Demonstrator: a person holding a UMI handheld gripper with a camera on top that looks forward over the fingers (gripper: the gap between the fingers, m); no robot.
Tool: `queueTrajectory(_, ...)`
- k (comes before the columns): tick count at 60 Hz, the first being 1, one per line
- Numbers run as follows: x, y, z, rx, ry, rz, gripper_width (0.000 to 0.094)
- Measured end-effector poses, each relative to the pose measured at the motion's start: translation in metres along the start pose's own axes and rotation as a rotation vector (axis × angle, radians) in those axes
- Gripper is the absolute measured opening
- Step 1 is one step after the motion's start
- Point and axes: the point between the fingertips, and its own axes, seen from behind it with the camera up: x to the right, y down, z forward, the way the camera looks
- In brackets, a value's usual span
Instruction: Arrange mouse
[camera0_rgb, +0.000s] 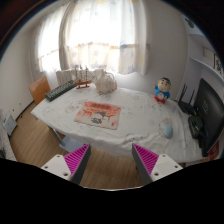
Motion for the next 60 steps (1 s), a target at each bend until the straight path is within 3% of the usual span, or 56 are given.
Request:
queueTrajectory(30, 0.194, 0.038, -0.001, 0.030, 0.316, 0.166, 0.0855)
queueTrajectory(52, 0.246, 0.034, 0.048, 0.146, 0.351, 0.185, 0.0853)
queueTrajectory(60, 0.272, 0.038, 0.084, 0.144, 0.368, 0.224, 0.0856)
